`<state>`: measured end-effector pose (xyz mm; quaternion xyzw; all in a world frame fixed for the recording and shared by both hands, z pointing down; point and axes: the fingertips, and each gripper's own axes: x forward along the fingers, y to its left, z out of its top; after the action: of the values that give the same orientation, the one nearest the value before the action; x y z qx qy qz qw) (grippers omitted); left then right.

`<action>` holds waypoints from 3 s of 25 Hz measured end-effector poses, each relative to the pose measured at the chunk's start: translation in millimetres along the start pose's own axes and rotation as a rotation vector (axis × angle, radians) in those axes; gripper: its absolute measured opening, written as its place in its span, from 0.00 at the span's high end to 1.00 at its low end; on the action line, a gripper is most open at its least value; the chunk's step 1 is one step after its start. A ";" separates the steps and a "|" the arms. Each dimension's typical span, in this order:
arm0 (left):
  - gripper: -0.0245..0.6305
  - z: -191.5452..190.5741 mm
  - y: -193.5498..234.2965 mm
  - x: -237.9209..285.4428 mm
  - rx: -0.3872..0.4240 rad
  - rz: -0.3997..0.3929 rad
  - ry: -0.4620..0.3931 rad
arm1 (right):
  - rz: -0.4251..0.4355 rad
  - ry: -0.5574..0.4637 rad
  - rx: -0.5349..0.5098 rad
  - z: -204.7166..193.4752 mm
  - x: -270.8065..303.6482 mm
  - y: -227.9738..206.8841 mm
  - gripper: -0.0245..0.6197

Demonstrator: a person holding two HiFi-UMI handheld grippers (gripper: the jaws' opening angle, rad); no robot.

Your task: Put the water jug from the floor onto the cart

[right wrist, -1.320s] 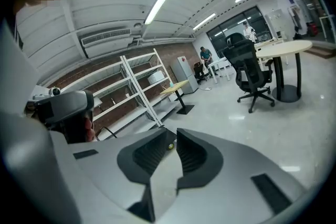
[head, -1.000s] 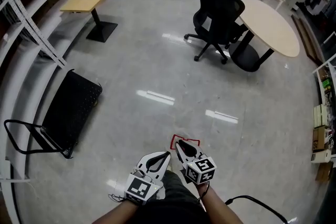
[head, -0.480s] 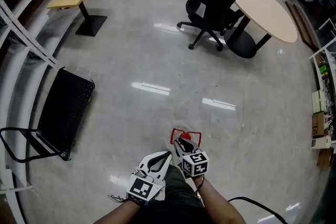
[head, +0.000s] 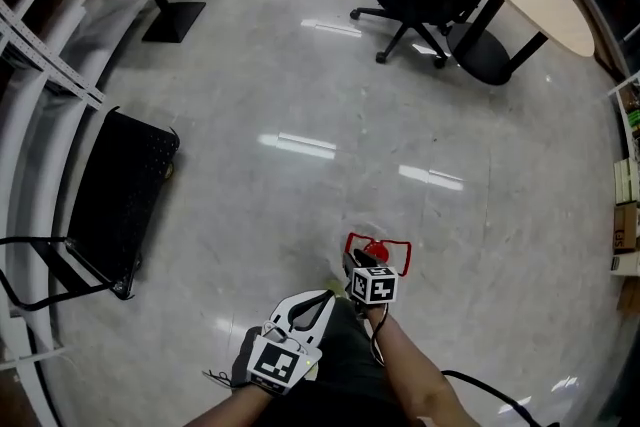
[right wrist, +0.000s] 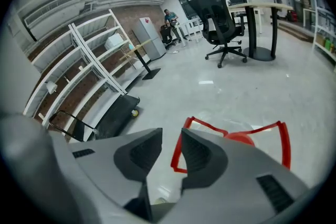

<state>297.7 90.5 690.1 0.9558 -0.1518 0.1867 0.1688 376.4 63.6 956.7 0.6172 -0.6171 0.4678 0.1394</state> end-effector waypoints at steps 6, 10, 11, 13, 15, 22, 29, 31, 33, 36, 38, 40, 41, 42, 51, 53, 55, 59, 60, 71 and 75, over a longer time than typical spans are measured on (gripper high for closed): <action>0.96 -29.2 8.8 21.7 -0.006 -0.034 0.018 | -0.027 0.050 0.006 -19.7 45.0 -21.8 0.82; 0.96 -46.7 19.4 17.7 -0.010 -0.027 0.050 | -0.006 0.109 0.033 -29.6 69.6 -18.9 0.81; 0.96 -48.5 22.4 15.0 -0.013 -0.020 0.056 | -0.006 0.122 0.035 -31.5 72.4 -19.1 0.81; 0.96 -47.2 25.9 8.5 -0.028 -0.010 0.056 | -0.005 0.140 0.046 -32.5 71.6 -21.0 0.83; 0.96 -47.1 28.0 1.2 -0.045 0.004 0.057 | -0.017 0.158 0.031 -30.2 68.9 -22.7 0.83; 0.96 -65.3 28.8 -13.4 -0.050 0.017 0.071 | -0.139 0.356 -0.059 -39.3 95.4 -28.4 0.78; 0.96 -58.3 29.8 -29.2 -0.064 0.037 0.066 | -0.011 0.271 0.057 -39.2 59.4 -21.6 0.96; 0.96 -45.1 23.1 -35.2 -0.064 0.036 0.053 | 0.021 0.276 0.051 -46.7 36.8 -21.3 0.96; 0.96 -29.3 13.1 -39.7 -0.083 0.026 0.043 | 0.053 0.282 0.032 -51.7 14.4 -15.8 0.96; 0.96 -5.0 -0.1 -46.6 -0.069 0.012 0.043 | 0.122 0.254 0.020 -38.4 -16.3 6.7 0.96; 0.96 10.2 -7.6 -54.6 -0.059 0.016 0.059 | 0.178 0.239 0.001 -20.0 -36.5 33.3 0.96; 0.96 31.4 -18.1 -62.9 -0.057 0.016 0.060 | 0.245 0.243 -0.024 0.6 -60.5 67.8 0.96; 0.96 44.8 -23.5 -66.8 -0.053 0.016 0.052 | 0.282 0.250 -0.036 11.2 -73.4 87.4 0.96; 0.96 59.1 -28.0 -70.4 -0.044 0.019 0.041 | 0.319 0.259 -0.048 22.2 -86.2 107.5 0.96; 0.96 183.8 8.0 -123.0 0.012 0.263 -0.089 | 0.586 0.318 -0.251 116.4 -141.8 273.3 0.96; 0.96 196.0 23.8 -146.1 0.004 0.342 -0.119 | 0.631 0.330 -0.311 129.2 -138.3 305.5 0.96; 0.96 201.0 38.8 -165.8 -0.015 0.406 -0.139 | 0.671 0.338 -0.365 140.1 -134.0 335.8 0.96; 0.96 201.0 72.6 -200.3 -0.043 0.487 -0.160 | 0.727 0.351 -0.449 153.8 -116.3 397.2 0.96; 0.96 199.8 83.2 -210.4 -0.048 0.500 -0.167 | 0.734 0.353 -0.467 156.0 -109.4 413.5 0.96; 0.96 187.6 273.3 -366.5 -0.059 0.603 -0.231 | 0.736 0.400 -0.536 189.2 19.1 618.5 0.96; 0.96 179.8 342.4 -427.7 -0.104 0.672 -0.246 | 0.734 0.406 -0.542 200.4 59.6 689.3 0.96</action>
<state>-146.4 -187.7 449.5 0.8580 -0.4859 0.1075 0.1272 -169.3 -261.6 617.2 0.1973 -0.8535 0.4194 0.2384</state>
